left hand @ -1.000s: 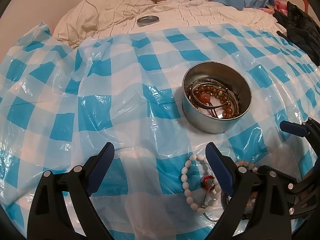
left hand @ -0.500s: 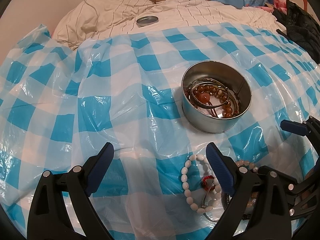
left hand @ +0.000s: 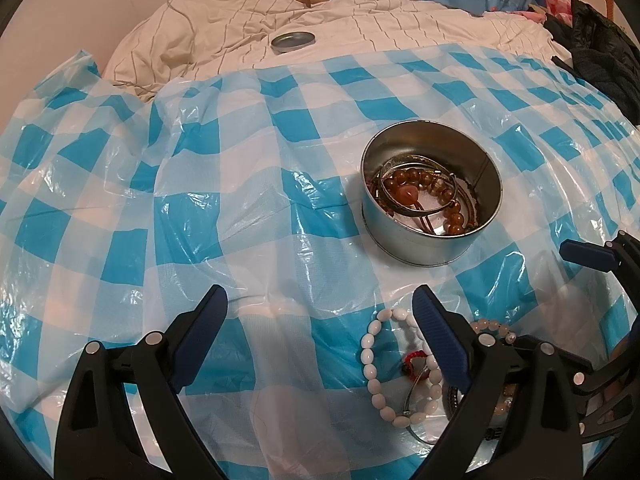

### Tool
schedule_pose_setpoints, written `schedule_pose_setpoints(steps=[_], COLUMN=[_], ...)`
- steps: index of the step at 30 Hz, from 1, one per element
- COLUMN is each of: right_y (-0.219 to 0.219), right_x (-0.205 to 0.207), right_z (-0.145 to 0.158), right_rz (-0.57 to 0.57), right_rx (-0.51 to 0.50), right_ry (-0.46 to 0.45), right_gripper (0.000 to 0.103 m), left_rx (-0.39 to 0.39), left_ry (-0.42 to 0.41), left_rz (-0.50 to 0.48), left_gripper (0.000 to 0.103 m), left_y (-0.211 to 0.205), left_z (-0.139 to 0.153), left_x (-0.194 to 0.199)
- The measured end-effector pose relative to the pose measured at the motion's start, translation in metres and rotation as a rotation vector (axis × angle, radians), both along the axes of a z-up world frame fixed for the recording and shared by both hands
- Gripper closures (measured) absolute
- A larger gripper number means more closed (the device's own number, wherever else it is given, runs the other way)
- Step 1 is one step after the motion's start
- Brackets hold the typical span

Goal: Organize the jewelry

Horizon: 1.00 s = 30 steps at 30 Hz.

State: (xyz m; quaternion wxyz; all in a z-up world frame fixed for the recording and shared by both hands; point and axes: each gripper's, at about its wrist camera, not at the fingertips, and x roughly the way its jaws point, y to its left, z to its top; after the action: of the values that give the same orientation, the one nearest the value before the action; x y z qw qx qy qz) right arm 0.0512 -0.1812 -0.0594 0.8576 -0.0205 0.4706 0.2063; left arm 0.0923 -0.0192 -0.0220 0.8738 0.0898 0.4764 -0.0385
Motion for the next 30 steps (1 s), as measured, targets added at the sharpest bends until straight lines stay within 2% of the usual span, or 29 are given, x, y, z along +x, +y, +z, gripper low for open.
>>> schedule_pose_setpoints(steps=[21,24,30], right_y=[-0.006,-0.009,-0.021], right_x=[-0.001,-0.003,-0.004], right_z=[0.004,0.009,0.024], right_rz=[0.004,-0.010,-0.078], right_rx=[-0.003,0.020,0.054], right_ry=[-0.019,-0.029,-0.093], right_gripper=[0.009,0.009,0.009], left_rx=[0.013,0.011,-0.033], left_ry=[0.003,-0.010,-0.094], left_rz=[-0.017,-0.007,0.011], left_gripper=[0.013,0.013,0.011], left_y=[-0.010,-0.008,0.002], left_z=[-0.002,0.007,0.051], left_x=[0.001,-0.002,-0.025])
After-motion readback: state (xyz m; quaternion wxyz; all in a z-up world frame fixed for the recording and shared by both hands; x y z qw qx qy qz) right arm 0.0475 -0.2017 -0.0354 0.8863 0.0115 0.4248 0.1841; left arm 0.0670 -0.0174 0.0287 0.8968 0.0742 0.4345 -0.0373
